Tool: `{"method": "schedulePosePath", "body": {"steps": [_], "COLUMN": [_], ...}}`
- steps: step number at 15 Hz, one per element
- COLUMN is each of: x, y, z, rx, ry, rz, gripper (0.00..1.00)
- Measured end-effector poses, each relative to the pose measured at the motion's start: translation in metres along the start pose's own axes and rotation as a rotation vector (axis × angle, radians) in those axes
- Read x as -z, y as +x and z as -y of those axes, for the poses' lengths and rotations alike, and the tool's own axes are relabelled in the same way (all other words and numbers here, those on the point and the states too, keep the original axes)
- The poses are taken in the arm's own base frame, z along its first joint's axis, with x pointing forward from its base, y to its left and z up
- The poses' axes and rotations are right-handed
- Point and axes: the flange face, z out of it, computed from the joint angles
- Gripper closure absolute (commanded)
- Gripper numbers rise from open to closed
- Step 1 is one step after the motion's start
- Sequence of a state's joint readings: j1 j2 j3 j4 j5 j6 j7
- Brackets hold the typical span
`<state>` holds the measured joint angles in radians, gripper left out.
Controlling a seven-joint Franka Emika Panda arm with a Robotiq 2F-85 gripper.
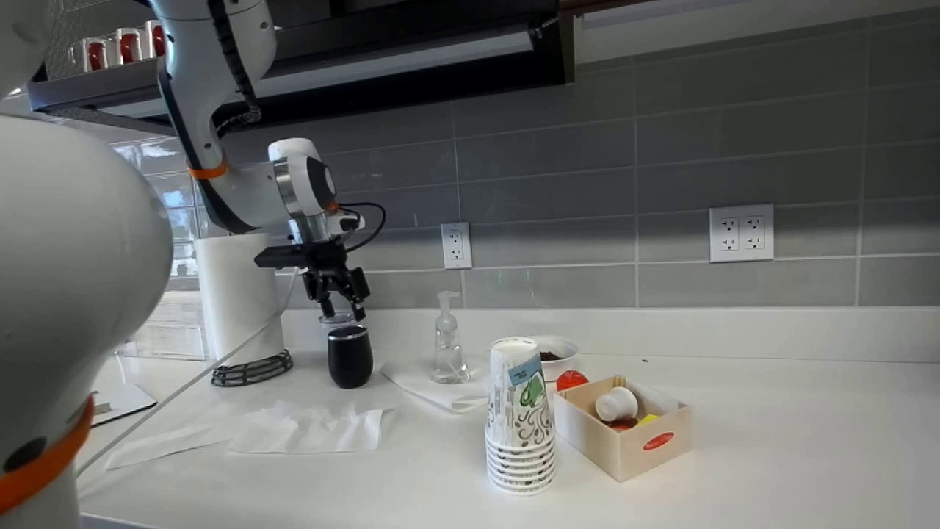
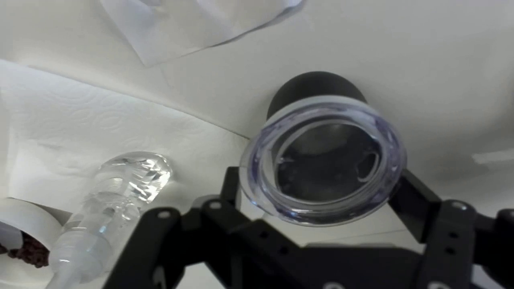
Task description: Remove the lid from the black cup and put it on the table
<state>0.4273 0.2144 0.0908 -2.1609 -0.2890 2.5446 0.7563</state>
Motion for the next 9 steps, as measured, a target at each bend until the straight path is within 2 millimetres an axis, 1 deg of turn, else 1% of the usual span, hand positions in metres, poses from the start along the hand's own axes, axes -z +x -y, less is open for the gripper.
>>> {"method": "schedulePosePath", "body": {"steps": [4,9], "x": [0.000,-0.010], "y": [-0.014,-0.030], "z": [-0.032,-0.072], "rx": [-0.098,-0.212], "ry": [-0.020,-0.021], "rz": [0.014,0.016], "gripper": [0.34,0.34]}}
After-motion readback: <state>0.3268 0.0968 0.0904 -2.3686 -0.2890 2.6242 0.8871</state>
